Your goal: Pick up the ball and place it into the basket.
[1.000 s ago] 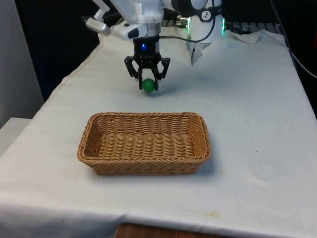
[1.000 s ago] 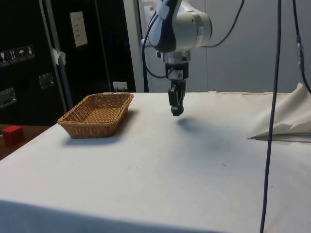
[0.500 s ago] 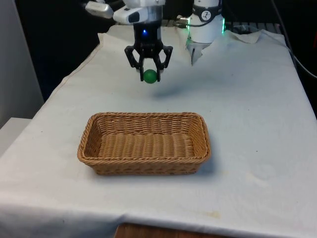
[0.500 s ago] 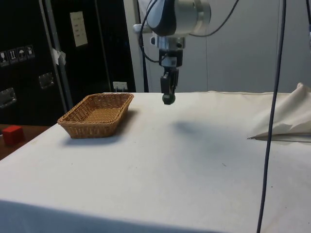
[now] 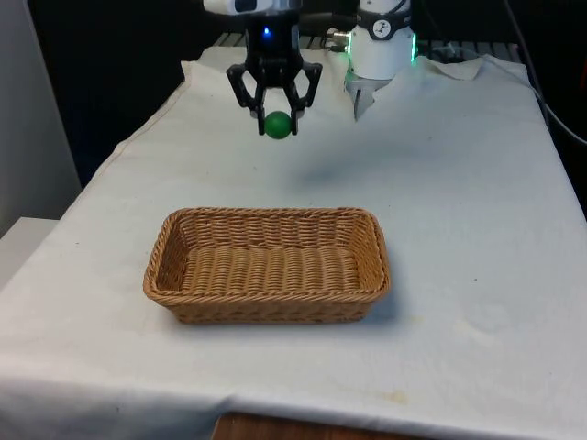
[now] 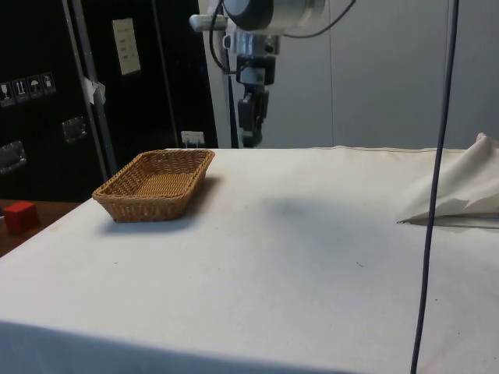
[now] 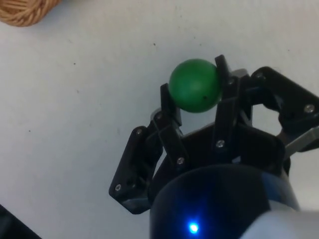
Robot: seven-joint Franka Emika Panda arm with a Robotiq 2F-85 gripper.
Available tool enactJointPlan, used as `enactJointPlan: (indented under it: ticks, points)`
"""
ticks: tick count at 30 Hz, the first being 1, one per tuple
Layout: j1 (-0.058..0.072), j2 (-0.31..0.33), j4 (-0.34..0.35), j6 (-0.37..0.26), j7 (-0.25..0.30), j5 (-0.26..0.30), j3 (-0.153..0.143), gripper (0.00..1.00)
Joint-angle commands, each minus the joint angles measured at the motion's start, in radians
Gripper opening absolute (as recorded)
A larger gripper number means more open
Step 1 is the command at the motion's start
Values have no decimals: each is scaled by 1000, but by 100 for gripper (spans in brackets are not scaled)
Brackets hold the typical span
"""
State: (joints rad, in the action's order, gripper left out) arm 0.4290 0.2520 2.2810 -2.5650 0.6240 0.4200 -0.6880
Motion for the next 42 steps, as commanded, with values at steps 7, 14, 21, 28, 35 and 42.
enactJointPlan:
  ticks: [7, 14, 21, 28, 35, 42]
  points:
    - [3, 4, -74, 74, -22, -39, -8, 1]
    - [3, 12, -138, 128, -30, -48, -7, 1]
    - [5, 37, -213, 184, -47, -50, -5, 1]
    - [6, 87, -279, 211, -56, -47, -3, 1]
    - [5, 145, -324, 204, -53, -44, -2, 1]
    - [7, 221, -397, 208, -61, -38, 5, 1]
